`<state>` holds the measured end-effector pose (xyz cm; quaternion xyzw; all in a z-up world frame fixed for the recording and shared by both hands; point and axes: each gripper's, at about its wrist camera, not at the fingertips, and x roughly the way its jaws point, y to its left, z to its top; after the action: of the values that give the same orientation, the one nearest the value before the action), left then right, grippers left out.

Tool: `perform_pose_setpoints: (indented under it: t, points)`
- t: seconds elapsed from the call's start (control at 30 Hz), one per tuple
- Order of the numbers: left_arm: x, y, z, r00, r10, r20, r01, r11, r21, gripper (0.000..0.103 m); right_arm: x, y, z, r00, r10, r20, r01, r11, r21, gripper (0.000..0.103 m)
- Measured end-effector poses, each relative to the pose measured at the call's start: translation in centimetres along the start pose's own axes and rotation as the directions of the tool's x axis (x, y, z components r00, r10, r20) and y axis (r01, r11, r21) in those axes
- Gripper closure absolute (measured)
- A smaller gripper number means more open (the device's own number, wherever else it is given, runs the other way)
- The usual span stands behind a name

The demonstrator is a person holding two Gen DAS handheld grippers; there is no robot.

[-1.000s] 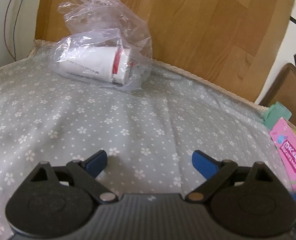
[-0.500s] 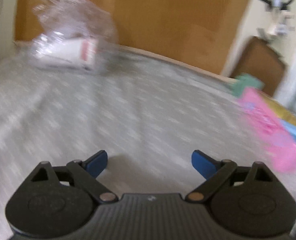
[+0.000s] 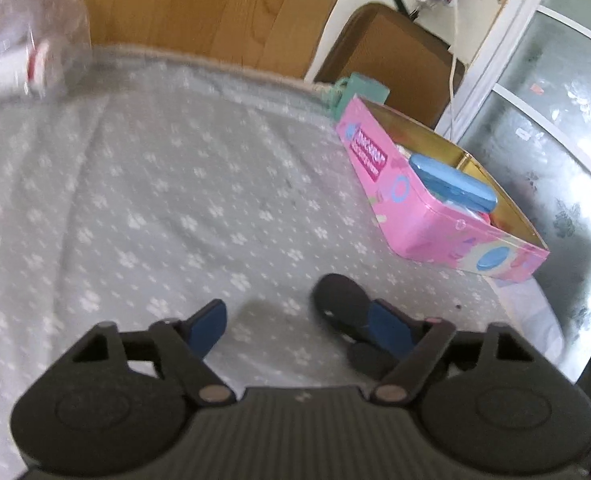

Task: Organize soft objects
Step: 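Grasp the black hair clip with the right gripper, then carry the black hair clip into the pink tin and release it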

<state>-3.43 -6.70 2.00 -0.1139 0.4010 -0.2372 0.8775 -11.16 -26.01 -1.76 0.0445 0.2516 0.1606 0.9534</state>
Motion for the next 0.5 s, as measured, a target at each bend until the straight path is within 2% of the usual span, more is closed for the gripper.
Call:
perform_pose_setpoints:
  t: [0.1,0.17,0.2,0.23,0.3,0.37,0.5]
  points:
    - [1.1,-0.1,-0.1,0.995,-0.074,-0.06,0.07,0.996,-0.054,0.031,-0.3,-0.4,-0.3,0.999,0.043,0.016,-0.044,0.998,0.05,0.059]
    - [2.0,-0.5,-0.3,0.99,-0.112,-0.082,0.105,0.991,-0.081,0.037,-0.4,-1.4,-0.5,0.996,0.078,0.032,-0.082,0.989,0.127,0.059]
    - [2.4,-0.9,-0.3,0.991,-0.111,-0.071,0.106,0.992,-0.074,0.047,-0.5,-2.0,-0.5,0.994,0.1,0.04,-0.106,0.979,0.174,0.059]
    - [2.9,-1.3,-0.3,0.988,-0.127,-0.087,0.122,0.991,-0.064,0.067,-0.5,-2.8,-0.5,0.991,0.126,0.051,-0.134,0.964,0.228,0.059]
    - [3.6,-1.9,-0.1,0.982,-0.156,-0.106,0.147,0.986,-0.081,0.076,-0.5,-3.5,-0.6,0.986,0.151,0.065,-0.163,0.946,0.281,0.06]
    - [3.5,-3.5,0.9,0.981,-0.17,-0.089,0.167,0.985,-0.041,0.076,-1.3,-3.0,-0.5,0.989,0.126,0.083,-0.145,0.947,0.288,0.061]
    - [3.4,-8.3,5.1,0.976,-0.214,-0.043,0.217,0.971,0.101,0.076,-3.7,-3.6,2.0,0.976,0.037,0.214,-0.09,0.966,0.242,0.061]
